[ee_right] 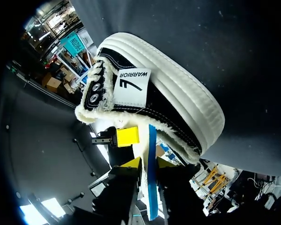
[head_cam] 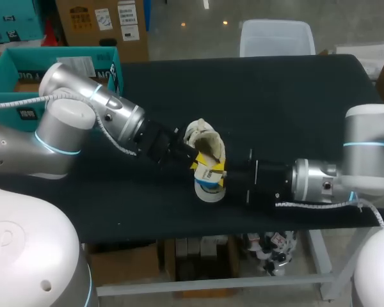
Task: Open the shoe tongue, take the insole out of the shoe, put the insole back into the shoe, and pack the shoe into the shoebox
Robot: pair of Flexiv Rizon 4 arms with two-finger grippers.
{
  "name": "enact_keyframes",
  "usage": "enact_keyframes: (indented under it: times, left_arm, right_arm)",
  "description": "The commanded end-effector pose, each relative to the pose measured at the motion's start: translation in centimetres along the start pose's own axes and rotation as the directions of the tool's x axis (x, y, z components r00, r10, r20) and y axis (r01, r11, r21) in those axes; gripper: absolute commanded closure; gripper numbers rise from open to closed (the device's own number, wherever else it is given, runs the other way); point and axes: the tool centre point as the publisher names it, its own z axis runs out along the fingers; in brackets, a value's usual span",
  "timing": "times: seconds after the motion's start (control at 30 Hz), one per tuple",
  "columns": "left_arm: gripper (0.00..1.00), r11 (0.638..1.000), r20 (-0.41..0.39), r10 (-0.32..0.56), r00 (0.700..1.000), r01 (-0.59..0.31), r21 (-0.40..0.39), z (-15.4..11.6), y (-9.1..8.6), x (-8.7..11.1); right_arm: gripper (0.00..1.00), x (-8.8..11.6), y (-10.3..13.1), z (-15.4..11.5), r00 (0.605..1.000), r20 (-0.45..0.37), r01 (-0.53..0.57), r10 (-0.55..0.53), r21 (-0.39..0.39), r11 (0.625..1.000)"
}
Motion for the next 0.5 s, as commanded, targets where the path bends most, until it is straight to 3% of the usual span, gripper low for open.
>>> enact_keyframes:
  times: [0.03, 0.07, 0.1, 0.17, 0.2, 0.27, 0.4, 0.43, 0.5]
  left_arm:
    - [1.00, 1.000, 0.004, 0.001, 1.000, -0.001, -0.009, -0.1, -0.6, 0.2]
    - [1.00, 1.000, 0.004, 0.002, 1.000, -0.002, -0.009, -0.2, -0.8, 0.1]
    - [0.72, 1.000, 0.006, 0.006, 1.000, -0.006, -0.007, -0.5, -1.1, 0.1]
    - [0.33, 1.000, 0.013, 0.018, 1.000, -0.018, 0.001, -0.9, -1.9, 0.0]
    - [0.30, 1.000, 0.015, 0.028, 0.999, -0.029, 0.011, -1.1, -2.3, 0.0]
    - [0.53, 0.999, 0.012, 0.046, 0.999, -0.047, 0.026, -1.1, -3.1, -0.1]
    - [0.80, 0.997, -0.008, 0.069, 0.998, -0.068, 0.042, -0.6, -4.0, 0.0]
    - [1.00, 0.996, -0.018, 0.075, 0.997, -0.075, 0.041, -0.4, -4.1, 0.1]
    - [1.00, 0.996, -0.026, 0.079, 0.997, -0.078, 0.045, -0.1, -4.1, 0.1]
  right_arm:
    - [1.00, 0.1, 0.3, 0.2, 1.000, 0.005, -0.001, 0.001, 0.011, 1.000]
    - [1.00, 0.1, 0.2, 0.1, 1.000, 0.006, 0.001, -0.001, 0.011, 1.000]
    - [1.00, 0.0, 0.2, 0.0, 1.000, 0.006, 0.002, -0.002, 0.009, 1.000]
    - [1.00, 0.0, 0.0, 0.0, 1.000, 0.006, 0.007, -0.007, 0.007, 1.000]
    - [1.00, -0.1, -0.1, -0.1, 1.000, 0.008, 0.010, -0.010, 0.005, 1.000]
    - [1.00, -0.1, -0.2, -0.1, 1.000, 0.011, 0.014, -0.014, 0.002, 1.000]
    - [1.00, -0.1, -0.3, -0.1, 1.000, 0.016, 0.018, -0.018, -0.001, 1.000]
    - [1.00, -0.1, -0.3, -0.1, 1.000, 0.018, 0.018, -0.018, -0.002, 1.000]
    - [1.00, -0.2, -0.2, -0.1, 0.999, 0.025, 0.020, -0.020, -0.002, 1.000]
